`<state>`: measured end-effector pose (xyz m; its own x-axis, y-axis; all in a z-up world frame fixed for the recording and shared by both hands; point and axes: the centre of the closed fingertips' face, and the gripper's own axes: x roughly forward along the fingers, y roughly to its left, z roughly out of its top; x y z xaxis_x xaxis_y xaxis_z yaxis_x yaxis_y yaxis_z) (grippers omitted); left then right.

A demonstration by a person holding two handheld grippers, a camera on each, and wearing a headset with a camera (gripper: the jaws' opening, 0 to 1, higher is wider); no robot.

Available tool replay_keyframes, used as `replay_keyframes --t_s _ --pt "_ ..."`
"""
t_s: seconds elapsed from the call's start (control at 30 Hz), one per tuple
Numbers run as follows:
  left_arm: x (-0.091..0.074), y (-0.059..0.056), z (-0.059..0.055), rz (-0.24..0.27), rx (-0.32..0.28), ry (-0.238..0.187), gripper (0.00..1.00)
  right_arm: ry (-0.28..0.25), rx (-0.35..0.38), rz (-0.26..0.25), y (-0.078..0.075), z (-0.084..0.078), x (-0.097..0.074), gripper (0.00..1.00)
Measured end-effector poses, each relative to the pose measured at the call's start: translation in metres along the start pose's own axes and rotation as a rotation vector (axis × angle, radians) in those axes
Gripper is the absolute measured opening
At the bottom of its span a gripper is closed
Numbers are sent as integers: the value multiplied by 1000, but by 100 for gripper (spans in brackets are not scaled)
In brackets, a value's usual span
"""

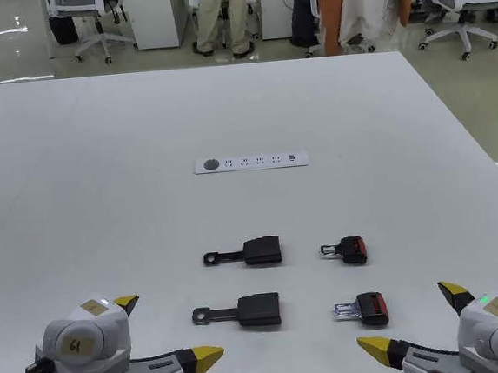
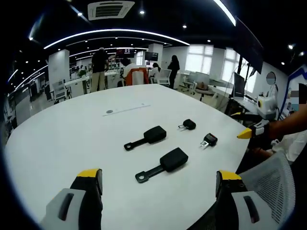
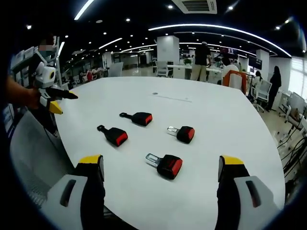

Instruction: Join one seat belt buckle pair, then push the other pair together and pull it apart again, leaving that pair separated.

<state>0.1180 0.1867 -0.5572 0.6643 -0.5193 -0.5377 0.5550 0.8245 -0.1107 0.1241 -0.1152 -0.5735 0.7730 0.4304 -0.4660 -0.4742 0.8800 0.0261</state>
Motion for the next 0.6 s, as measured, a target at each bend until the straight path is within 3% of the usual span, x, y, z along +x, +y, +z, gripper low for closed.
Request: replay_keyframes --t_s 0.6 --pt "2 0 1 -3 6 0 100 0 1 -13 -4 1 -4 98"
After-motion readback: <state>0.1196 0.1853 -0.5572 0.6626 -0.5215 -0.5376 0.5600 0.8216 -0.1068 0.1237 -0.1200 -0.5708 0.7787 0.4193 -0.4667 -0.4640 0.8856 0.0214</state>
